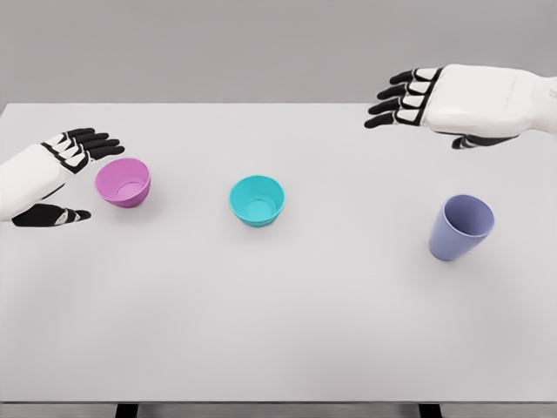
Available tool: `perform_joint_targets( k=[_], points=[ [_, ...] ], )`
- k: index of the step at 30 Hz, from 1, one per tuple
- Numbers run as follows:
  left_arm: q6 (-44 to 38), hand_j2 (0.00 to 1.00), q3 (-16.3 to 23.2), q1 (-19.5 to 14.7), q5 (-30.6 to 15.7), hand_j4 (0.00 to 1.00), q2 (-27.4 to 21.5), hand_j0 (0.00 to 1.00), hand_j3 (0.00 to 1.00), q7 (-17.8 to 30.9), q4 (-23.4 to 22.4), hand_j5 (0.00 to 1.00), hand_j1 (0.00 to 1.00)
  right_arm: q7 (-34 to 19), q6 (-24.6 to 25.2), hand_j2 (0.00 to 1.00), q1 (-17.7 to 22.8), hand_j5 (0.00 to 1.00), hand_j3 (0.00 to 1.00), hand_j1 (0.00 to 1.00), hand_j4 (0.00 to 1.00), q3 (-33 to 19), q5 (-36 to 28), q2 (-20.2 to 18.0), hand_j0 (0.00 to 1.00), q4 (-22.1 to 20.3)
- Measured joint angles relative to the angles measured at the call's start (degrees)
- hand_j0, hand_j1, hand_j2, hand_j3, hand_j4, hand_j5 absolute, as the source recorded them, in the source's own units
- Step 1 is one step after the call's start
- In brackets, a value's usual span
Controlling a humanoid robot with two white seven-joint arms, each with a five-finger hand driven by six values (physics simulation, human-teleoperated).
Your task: Stacking bowl and cup with both arms
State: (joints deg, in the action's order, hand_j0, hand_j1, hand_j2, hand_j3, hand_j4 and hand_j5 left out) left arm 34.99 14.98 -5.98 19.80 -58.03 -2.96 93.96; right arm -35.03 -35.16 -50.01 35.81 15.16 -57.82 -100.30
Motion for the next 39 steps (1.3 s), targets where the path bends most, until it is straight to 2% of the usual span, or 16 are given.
perform_joint_targets(
  k=[3, 7, 9, 11, 13, 14, 16, 17, 19, 22, 26, 27, 29, 31, 34, 39],
  points=[
    [0.00, 1.00, -0.01, 0.00, 0.00, 1.00, 0.01, 1.00, 1.00, 0.01, -0.01, 1.00, 1.00, -0.01, -0.03, 1.00, 1.14, 1.00, 1.00, 1.00, 1.00, -1.07, -0.03, 0.92, 1.00, -0.04],
    [0.00, 1.00, -0.29, -1.14, -0.15, 1.00, -0.05, 1.00, 1.00, 1.90, -1.09, 1.00, 1.00, -0.01, -0.02, 1.00, 3.08, 1.00, 1.00, 1.00, 1.00, -5.60, -0.36, 1.41, 1.00, -0.05],
    [0.01, 1.00, -1.61, -2.20, -0.70, 1.00, -0.08, 1.00, 1.00, 7.51, -1.72, 1.00, 1.00, -0.01, -0.02, 1.00, 5.09, 1.00, 1.00, 1.00, 1.00, -7.64, -0.51, 1.52, 1.00, -0.03],
    [0.02, 1.00, -2.95, -5.80, -2.40, 1.00, 0.00, 1.00, 1.00, 17.51, -1.94, 1.00, 1.00, -0.01, -0.01, 1.00, 6.77, 1.00, 1.00, 1.00, 1.00, -8.71, -0.66, 1.61, 1.00, 0.14],
    [0.05, 1.00, -3.29, -7.91, -3.63, 1.00, 0.08, 1.00, 1.00, 26.87, -1.79, 1.00, 1.00, -0.01, -0.02, 1.00, 8.35, 1.00, 1.00, 1.00, 1.00, -9.18, -0.71, 1.71, 1.00, 0.61],
    [0.07, 1.00, -3.19, -8.87, -3.98, 1.00, 0.11, 1.00, 1.00, 30.02, -1.58, 1.00, 1.00, -0.01, -0.02, 1.00, 8.44, 1.00, 1.00, 1.00, 1.00, -9.37, -0.72, 1.76, 1.00, 1.01],
    [0.06, 1.00, -1.97, -13.87, -4.58, 1.00, 0.16, 1.00, 1.00, 33.89, -1.30, 1.00, 1.00, 0.00, -0.01, 1.00, 8.70, 1.00, 1.00, 1.00, 1.00, -9.64, -0.73, 1.86, 1.00, 1.77],
    [0.29, 1.00, -0.58, -15.92, -4.50, 1.00, 0.23, 1.00, 1.00, 35.09, -1.27, 1.00, 1.00, 0.00, -0.01, 1.00, 9.05, 1.00, 1.00, 1.00, 1.00, -9.73, -0.73, 1.89, 1.00, 2.02],
    [-0.01, 1.00, 5.06, -23.98, -6.54, 1.00, 0.17, 1.00, 1.00, 36.44, -1.61, 1.00, 1.00, -0.01, -0.03, 1.00, 10.46, 1.00, 1.00, 1.00, 1.00, -9.83, -0.71, 1.98, 1.00, 2.47],
    [0.24, 1.00, 16.89, -34.84, -10.17, 1.00, 0.15, 1.00, 1.00, 37.45, -3.85, 1.00, 1.00, 0.00, -0.01, 1.00, 10.46, 1.00, 1.00, 1.00, 1.00, -9.89, -0.75, 2.11, 1.00, 3.77],
    [0.27, 1.00, 34.35, -50.70, -18.81, 1.00, 0.35, 1.00, 1.00, 37.86, -9.41, 1.00, 1.00, 0.00, -0.01, 1.00, 11.16, 1.00, 1.00, 1.00, 1.00, -9.89, -0.73, 2.15, 1.00, 6.61],
    [-0.44, 1.00, 38.10, -52.64, -21.47, 1.00, 0.93, 1.00, 1.00, 37.85, -10.98, 1.00, 1.00, 0.00, -0.01, 1.00, 11.16, 1.00, 1.00, 1.00, 1.00, -9.90, -0.69, 2.15, 1.00, 7.47],
    [-4.43, 1.00, 43.65, -53.70, -24.32, 1.00, 2.15, 1.00, 1.00, 37.92, -13.01, 1.00, 1.00, 0.00, -0.01, 1.00, 10.99, 1.00, 1.00, 1.00, 1.00, -9.89, -0.66, 1.94, 1.00, 8.74],
    [-9.96, 1.00, 46.64, -53.96, -25.72, 1.00, 3.10, 1.00, 1.00, 37.95, -13.83, 1.00, 1.00, 0.00, -0.01, 1.00, 10.99, 1.00, 1.00, 1.00, 1.00, -9.92, -0.63, 1.66, 1.00, 9.52],
    [-15.58, 1.00, 48.64, -54.14, -26.21, 1.00, 3.80, 1.00, 1.00, 37.97, -13.97, 1.00, 1.00, 0.00, -0.02, 1.00, 10.72, 1.00, 1.00, 1.00, 1.00, -9.97, -0.49, 1.62, 1.00, 9.75],
    [-18.48, 1.00, 49.60, -54.23, -24.35, 1.00, 4.45, 1.00, 1.00, 37.97, -13.77, 1.00, 1.00, 0.00, 0.00, 1.00, 10.81, 1.00, 1.00, 1.00, 1.00, -11.71, -0.25, 1.83, 1.00, 3.38]
  ],
)
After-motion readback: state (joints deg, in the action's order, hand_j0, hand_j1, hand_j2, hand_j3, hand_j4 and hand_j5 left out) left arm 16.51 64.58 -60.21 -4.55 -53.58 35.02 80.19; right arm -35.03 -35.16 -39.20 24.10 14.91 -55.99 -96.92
